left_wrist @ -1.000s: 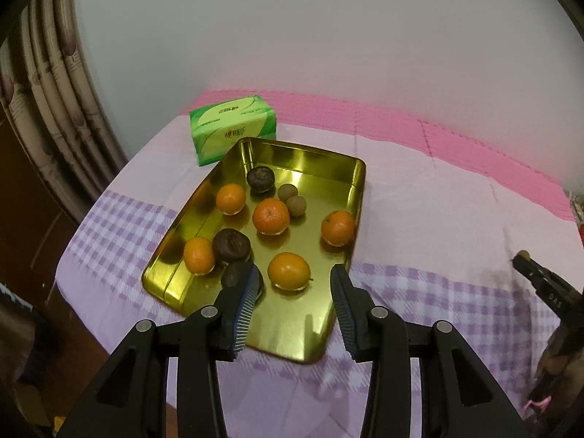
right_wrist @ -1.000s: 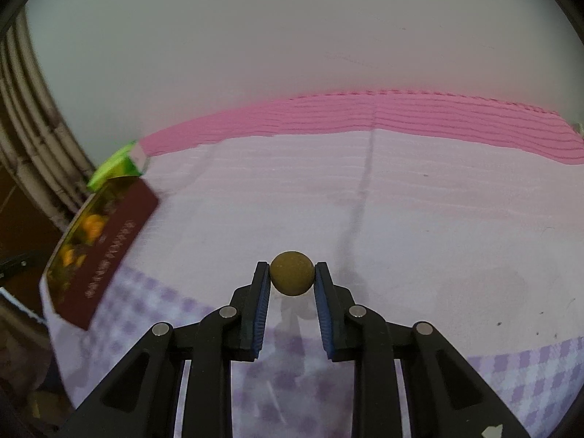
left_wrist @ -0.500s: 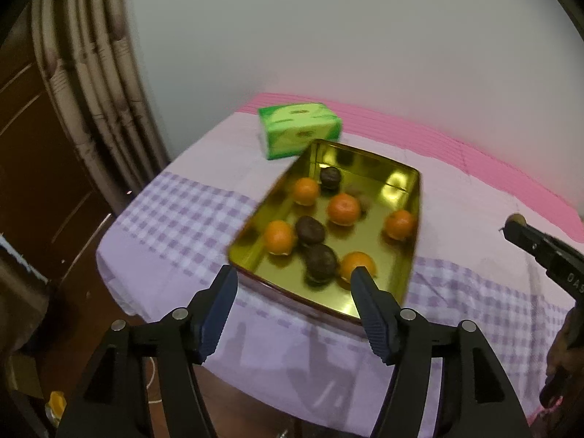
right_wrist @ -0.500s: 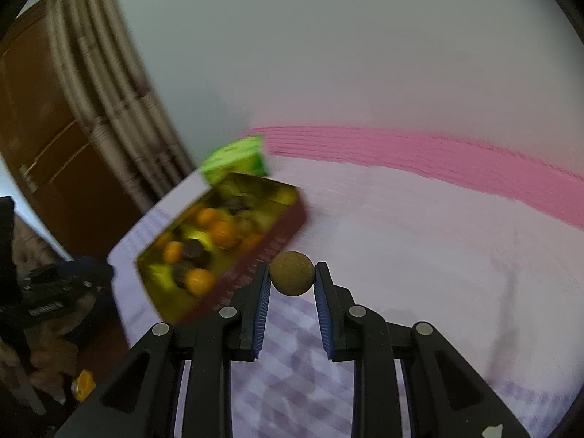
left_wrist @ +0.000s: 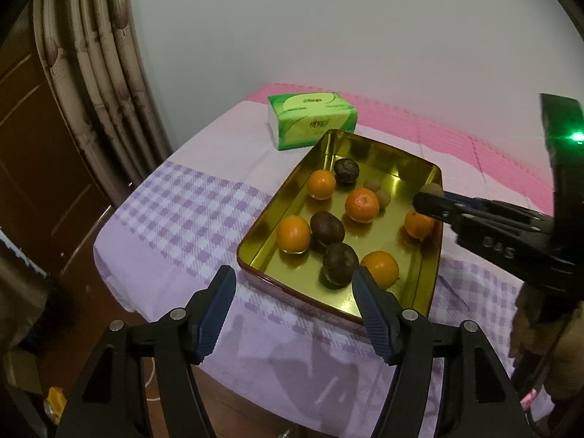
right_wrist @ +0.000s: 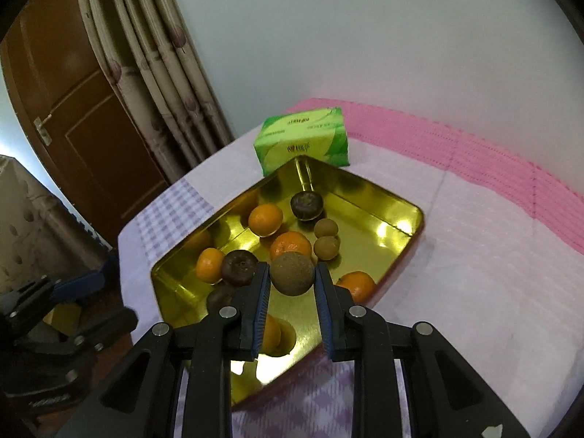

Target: Organize fruits

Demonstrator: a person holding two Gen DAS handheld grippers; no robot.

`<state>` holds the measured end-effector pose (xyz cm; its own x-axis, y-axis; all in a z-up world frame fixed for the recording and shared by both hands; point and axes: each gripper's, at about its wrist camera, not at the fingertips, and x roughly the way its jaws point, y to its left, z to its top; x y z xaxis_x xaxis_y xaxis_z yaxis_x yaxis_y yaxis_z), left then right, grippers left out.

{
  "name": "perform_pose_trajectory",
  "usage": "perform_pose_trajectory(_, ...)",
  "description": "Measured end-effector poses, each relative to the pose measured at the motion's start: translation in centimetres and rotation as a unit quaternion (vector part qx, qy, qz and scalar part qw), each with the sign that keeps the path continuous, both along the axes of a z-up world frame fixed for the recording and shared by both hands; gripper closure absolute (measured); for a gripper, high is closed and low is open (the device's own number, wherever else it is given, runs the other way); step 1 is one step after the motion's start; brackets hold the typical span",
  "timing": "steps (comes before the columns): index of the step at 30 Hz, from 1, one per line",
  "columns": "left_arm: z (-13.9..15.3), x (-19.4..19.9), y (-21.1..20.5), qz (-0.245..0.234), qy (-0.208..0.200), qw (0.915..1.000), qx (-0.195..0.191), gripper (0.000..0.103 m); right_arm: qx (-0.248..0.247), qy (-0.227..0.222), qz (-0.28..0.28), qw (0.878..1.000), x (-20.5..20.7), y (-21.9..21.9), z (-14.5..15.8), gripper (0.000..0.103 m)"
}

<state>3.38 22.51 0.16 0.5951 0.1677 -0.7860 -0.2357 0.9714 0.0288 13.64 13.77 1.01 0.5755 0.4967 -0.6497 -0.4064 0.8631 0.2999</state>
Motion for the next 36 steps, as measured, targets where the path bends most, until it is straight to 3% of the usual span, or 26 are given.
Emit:
perform_pose_trajectory(6, -0.3, 0.3, 0.1, -0.002, 0.009, 0.9999, -0.009, 0.031, -0.009, 0.012, 0.000, 1.000, 1.3, 1.1, -1.1, 0.080)
perform_pose_trajectory(24, -0.8, 0.5, 0.4, 0.003, 0.021, 0.9997, -0.012, 0.031, -0.004, 0.016, -0.007, 1.000, 2.6, 1.9, -1.8, 0.078)
perform_pose_trajectory(32, -0.7, 0.4, 0.3, 0.004, 0.019, 0.9998, -0.007, 0.031, 0.012, -0.047, -0.013, 0.999, 0.2, 1.0, 2.3, 0.062)
perform_pose_trajectory(36, 0.4, -0.3, -0.1, -0.003, -0.010, 0.9999, -0.006, 0.031, 0.006, -0.096, -0.025, 0.995, -3.0, -0.1, 4.7, 0.053)
